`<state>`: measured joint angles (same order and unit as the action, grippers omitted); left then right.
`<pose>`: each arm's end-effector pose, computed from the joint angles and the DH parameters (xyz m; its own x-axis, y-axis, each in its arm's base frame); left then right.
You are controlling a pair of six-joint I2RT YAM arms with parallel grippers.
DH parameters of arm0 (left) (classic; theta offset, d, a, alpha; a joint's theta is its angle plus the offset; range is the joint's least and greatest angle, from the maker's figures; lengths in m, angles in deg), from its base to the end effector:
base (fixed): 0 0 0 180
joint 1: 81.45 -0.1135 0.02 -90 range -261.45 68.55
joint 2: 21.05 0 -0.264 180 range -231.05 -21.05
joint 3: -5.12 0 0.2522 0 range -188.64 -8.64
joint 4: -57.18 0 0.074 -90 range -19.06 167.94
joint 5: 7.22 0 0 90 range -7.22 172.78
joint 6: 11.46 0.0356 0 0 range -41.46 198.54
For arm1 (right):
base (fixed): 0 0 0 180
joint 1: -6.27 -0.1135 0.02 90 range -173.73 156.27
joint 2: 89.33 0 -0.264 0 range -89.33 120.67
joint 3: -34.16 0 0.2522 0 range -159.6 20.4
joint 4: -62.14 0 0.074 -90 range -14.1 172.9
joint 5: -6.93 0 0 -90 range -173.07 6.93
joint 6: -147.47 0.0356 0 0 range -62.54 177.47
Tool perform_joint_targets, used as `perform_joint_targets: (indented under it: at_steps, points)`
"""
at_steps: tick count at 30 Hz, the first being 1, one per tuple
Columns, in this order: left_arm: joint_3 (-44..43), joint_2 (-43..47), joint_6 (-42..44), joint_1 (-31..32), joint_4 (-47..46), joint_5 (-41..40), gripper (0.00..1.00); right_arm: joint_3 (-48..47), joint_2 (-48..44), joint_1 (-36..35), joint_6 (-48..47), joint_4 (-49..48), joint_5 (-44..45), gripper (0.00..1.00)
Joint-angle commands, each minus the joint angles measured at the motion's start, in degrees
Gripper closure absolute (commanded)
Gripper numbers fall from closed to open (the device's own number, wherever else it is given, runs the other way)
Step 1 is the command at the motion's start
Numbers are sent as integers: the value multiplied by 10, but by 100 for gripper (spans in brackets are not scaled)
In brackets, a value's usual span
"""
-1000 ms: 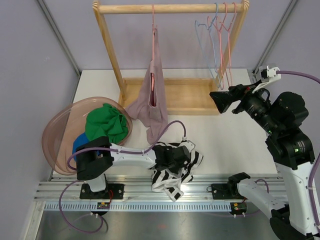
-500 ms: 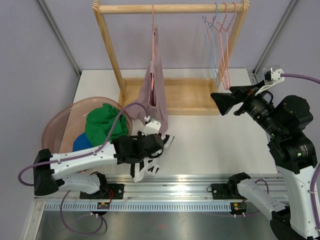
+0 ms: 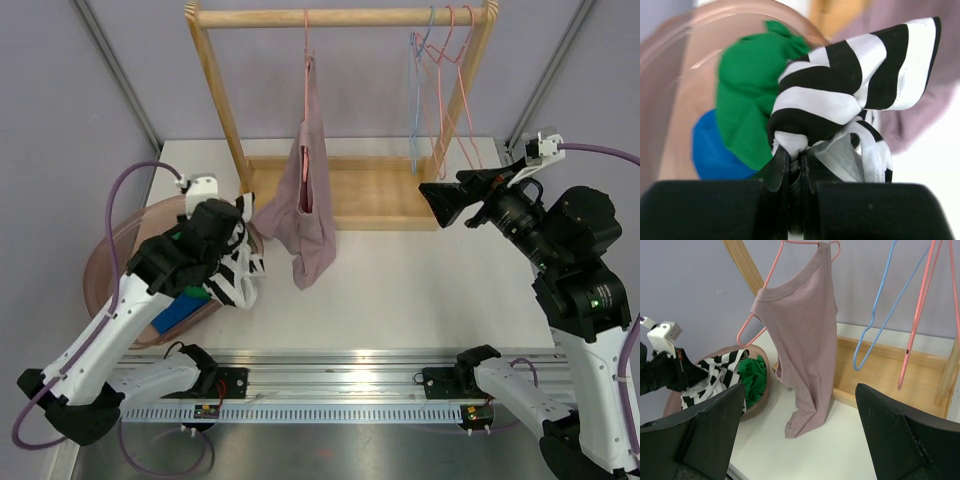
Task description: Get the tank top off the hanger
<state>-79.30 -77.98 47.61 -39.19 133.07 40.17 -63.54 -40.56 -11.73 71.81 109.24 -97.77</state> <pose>0.1392 -0.0939 0.3762 -0.5582 -0.0040 -0.8297 -0.1453 0.9850 0.0930 0.1114 0.0457 0.5056 -0.1043 0.2180 -0.9704 -0.5308 0.8129 0.2397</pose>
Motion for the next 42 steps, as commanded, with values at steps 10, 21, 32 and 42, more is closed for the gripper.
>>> perform_joint_targets:
  at_steps: [10, 21, 32, 42]
  points:
    - [23, -16, 101, -470, -112, 193, 100, -17, 40, 1, 23, -67, -52, 1]
    - [75, -21, 47, -620, -148, 221, 68, -17, 74, 2, 50, -101, -89, 1]
    - [92, 34, 81, -636, -198, 377, 1, -48, 141, 2, 95, -106, -135, 0]
    - [115, 48, 131, -488, -219, 482, 1, -144, 257, -101, 76, -106, -60, 1]
